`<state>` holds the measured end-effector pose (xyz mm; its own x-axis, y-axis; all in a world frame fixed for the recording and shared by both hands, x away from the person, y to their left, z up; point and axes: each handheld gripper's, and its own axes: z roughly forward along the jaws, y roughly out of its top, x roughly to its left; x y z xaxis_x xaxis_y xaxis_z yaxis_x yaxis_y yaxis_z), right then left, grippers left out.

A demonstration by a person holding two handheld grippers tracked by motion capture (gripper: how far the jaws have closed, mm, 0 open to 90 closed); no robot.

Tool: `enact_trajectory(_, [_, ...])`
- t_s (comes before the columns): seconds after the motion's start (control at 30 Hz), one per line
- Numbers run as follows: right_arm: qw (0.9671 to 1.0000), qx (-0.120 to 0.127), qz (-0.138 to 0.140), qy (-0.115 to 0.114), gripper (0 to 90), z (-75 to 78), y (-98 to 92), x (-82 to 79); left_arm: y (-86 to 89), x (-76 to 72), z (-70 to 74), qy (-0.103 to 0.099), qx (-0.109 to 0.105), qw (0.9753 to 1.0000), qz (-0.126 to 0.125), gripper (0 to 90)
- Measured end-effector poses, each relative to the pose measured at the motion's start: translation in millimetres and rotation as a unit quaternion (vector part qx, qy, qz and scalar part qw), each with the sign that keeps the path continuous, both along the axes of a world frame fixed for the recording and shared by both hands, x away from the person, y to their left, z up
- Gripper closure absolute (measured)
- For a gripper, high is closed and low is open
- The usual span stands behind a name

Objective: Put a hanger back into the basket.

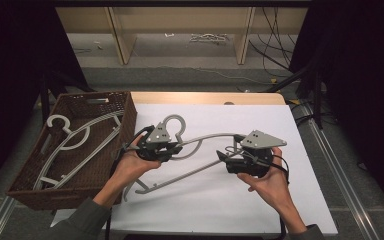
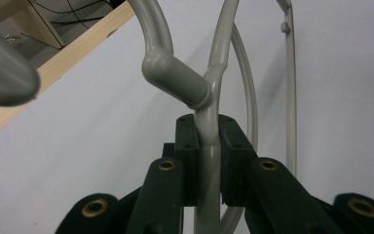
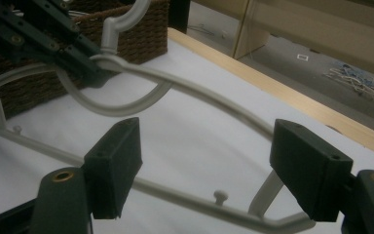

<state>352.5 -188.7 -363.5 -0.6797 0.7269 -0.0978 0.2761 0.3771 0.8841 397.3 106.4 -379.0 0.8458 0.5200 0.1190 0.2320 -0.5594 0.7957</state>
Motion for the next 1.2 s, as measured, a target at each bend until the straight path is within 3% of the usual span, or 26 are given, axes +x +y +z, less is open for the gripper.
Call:
enact_trajectory(0.27, [0.9999, 0.011, 0.004, -0.008, 28.4, -6.1, -3.8, -12.6, 3.6, -3.4, 10.5, 0.002, -0.009, 0.9999, 0.014, 80.8])
enact_trajectory(0.43, [0.9993, 0.034, -0.007, -0.016, 27.6, -14.6, -14.2, -19.1, -0.7, -4.4, 17.6, 0.000, 0.002, 1.0000, 0.008, 80.7])
enact_trajectory(0.63, [0.9991, 0.038, -0.014, -0.015, 27.7, -21.5, -22.8, -23.8, -5.6, -2.6, 30.6, 0.003, -0.009, 0.9999, 0.007, 80.7])
enact_trajectory(0.7, [0.9985, 0.043, -0.019, -0.027, 27.7, -23.8, -25.6, -24.6, -6.8, -1.6, 36.7, 0.003, -0.008, 1.0000, 0.005, 80.6])
enact_trajectory(0.83, [0.9981, 0.051, -0.023, -0.027, 27.6, -29.8, -28.5, -26.5, -11.3, 0.5, 54.0, -0.014, 0.002, 0.9999, -0.001, 80.6])
enact_trajectory(0.97, [0.9984, 0.047, -0.023, -0.020, 27.3, -32.7, -29.8, -28.6, -13.2, 2.0, 59.2, -0.015, 0.011, 0.9998, -0.005, 80.6])
enact_trajectory(1.2, [0.9987, 0.044, -0.023, -0.011, 26.6, -40.0, -32.3, -30.5, -5.1, 7.2, 70.2, -0.004, -0.004, 1.0000, -0.001, 80.6])
